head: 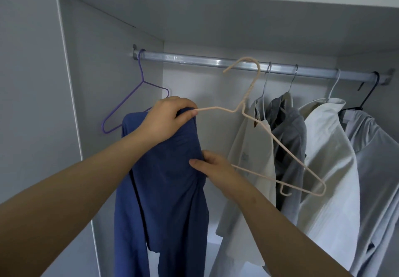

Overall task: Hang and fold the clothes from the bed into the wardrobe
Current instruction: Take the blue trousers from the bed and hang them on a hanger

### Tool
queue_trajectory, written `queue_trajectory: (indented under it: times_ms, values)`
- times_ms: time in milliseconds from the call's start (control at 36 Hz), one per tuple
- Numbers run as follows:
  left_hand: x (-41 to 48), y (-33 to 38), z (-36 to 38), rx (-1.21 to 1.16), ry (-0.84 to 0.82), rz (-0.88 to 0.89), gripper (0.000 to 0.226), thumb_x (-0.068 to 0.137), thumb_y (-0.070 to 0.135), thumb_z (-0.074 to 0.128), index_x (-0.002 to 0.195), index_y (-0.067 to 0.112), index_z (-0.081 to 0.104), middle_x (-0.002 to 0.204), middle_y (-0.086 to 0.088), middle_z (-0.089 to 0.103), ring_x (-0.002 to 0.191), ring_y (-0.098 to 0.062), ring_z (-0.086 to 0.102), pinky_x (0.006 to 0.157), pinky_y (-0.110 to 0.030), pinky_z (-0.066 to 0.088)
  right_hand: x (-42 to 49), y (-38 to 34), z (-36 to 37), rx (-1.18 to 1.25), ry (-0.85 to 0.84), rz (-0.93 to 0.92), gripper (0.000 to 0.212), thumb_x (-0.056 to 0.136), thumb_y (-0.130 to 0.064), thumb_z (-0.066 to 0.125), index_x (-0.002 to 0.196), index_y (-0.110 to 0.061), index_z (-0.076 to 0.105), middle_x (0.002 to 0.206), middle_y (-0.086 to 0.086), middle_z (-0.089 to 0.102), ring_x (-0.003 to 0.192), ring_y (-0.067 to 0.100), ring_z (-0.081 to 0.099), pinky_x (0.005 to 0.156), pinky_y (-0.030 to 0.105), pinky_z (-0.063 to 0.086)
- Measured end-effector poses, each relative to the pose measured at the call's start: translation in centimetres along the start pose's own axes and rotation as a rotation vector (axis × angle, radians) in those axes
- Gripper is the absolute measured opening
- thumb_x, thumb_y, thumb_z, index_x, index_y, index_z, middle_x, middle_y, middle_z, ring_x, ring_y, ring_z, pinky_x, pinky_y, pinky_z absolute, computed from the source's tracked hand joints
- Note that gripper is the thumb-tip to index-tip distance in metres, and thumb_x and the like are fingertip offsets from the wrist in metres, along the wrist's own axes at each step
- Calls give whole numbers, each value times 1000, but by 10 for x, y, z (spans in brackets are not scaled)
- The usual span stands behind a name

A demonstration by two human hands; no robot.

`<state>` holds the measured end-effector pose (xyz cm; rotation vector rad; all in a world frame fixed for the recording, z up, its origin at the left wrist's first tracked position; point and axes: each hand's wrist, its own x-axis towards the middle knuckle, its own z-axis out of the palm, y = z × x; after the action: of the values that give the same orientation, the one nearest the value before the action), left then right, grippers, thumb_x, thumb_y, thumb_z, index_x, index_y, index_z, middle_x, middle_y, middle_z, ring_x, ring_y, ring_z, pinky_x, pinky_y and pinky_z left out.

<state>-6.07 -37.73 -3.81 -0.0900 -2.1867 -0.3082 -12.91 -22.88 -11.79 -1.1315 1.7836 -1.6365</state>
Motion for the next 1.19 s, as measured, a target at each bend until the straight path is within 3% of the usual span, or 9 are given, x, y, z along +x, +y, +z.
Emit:
queue_trajectory:
  times_ms: [139, 222, 306, 417, 528, 639, 972, 1111, 1194]
  values:
    - [-3, -19, -6, 48, -4, -58, 19, 93, 23, 55, 98, 10, 68, 90, -7, 66, 83, -19, 56, 72, -24, 39, -11, 19, -25, -243, -72, 129, 18, 85, -21, 65, 99, -11, 69, 99, -2, 70, 91, 12, 65, 80, 23, 51]
    - [-5, -32, -11, 80, 18, -87, 24, 94, 30, 53, 96, 11, 66, 91, -7, 65, 85, -22, 57, 75, -34, 42, -19, 23, -44, -480, -87, 201, 21, 87, -25, 63, 75, -8, 59, 78, 2, 60, 75, 12, 58, 68, 16, 42]
    - [-8, -42, -18, 151, 72, -133, 43, 87, 48, 39, 95, 14, 65, 89, -4, 64, 82, -21, 56, 67, -33, 40, -25, 29, -62, -692, -69, 205, 18, 88, -30, 63, 87, -12, 66, 90, 2, 67, 80, 8, 58, 67, 11, 42]
    - [-16, -50, -22, 267, 100, -144, 68, 77, 64, 19, 94, 17, 64, 79, 2, 61, 74, -19, 53, 60, -29, 33, -23, 29, -79, -906, -32, 106, 27, 89, -36, 59, 86, -9, 63, 88, 2, 66, 86, 16, 61, 77, 28, 46]
    - [-23, -51, -25, 315, 171, -131, 71, 77, 62, 16, 92, 12, 64, 73, -3, 60, 69, -22, 52, 55, -29, 29, -20, 27, -98, -1247, 60, -70, 40, 90, -46, 50, 63, -27, 29, 65, -13, 40, 78, 12, 50, 67, 26, 26]
    - [-30, -56, -30, 313, 170, -153, 69, 79, 60, 18, 90, 11, 65, 68, -1, 58, 65, -22, 51, 56, -28, 30, -26, 25, -118, -1354, 131, -179, 41, 89, -46, 49, 62, -30, 24, 73, -11, 44, 92, 16, 55, 67, 25, 23]
    - [-44, -71, -32, 412, 53, 3, 53, 87, 50, 30, 80, 15, 69, 65, -2, 66, 58, -26, 62, 50, -23, 36, -35, 33, -153, -1428, 217, -52, 43, 87, -32, 58, 58, -30, 26, 62, -16, 35, 86, 14, 52, 73, 27, 25]
    - [-42, -65, -21, 416, -1, 86, 44, 88, 44, 35, 73, 18, 67, 64, 2, 66, 55, -22, 63, 45, -19, 33, -28, 23, -141, -1217, 258, -313, 41, 71, -15, 64, 51, -21, 29, 52, -10, 36, 60, 18, 46, 58, 28, 35]
    - [-39, -55, -8, 344, 58, 47, 50, 85, 50, 32, 77, 16, 68, 67, 0, 67, 58, -24, 63, 51, -23, 35, -19, 14, -122, -1060, 294, -402, 39, 69, -10, 61, 52, -26, 29, 61, -11, 37, 66, 16, 42, 59, 15, 32]
